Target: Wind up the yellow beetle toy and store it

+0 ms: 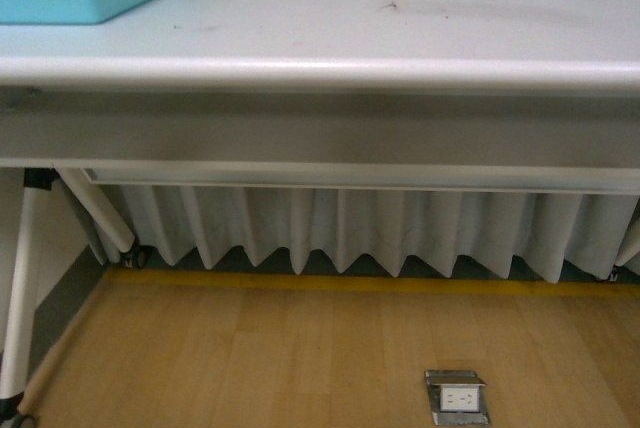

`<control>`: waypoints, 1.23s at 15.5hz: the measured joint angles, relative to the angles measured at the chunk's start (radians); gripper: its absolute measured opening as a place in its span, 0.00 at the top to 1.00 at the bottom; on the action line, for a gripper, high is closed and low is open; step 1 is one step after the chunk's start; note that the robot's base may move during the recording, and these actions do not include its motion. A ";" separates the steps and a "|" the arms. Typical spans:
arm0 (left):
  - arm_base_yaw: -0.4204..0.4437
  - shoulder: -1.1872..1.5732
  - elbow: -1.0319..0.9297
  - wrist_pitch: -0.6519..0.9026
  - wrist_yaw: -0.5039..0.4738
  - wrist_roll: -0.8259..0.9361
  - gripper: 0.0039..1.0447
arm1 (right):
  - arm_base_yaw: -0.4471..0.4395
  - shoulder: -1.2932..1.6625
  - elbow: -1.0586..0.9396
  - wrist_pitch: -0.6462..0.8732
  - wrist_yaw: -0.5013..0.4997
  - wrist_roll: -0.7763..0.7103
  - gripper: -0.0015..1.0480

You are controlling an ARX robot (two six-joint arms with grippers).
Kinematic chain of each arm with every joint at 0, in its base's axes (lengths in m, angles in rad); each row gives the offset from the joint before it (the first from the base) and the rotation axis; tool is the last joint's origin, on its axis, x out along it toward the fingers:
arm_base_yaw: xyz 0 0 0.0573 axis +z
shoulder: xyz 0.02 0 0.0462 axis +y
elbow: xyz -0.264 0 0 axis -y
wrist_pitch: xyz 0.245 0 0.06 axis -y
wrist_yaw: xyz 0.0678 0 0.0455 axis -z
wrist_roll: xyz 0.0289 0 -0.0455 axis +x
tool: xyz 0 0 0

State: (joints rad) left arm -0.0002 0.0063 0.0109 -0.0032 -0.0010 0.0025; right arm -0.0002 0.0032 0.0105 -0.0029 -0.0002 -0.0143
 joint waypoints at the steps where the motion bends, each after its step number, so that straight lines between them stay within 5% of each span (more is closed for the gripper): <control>1: 0.000 0.000 0.000 0.000 0.001 0.000 0.06 | 0.000 0.000 0.000 -0.001 0.000 0.000 0.06; 19: 0.000 0.000 0.000 -0.003 0.000 0.000 0.06 | 0.000 0.000 0.000 -0.002 0.001 0.000 0.06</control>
State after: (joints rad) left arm -0.0002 0.0063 0.0109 -0.0059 -0.0006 0.0029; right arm -0.0002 0.0032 0.0105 -0.0051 0.0006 -0.0143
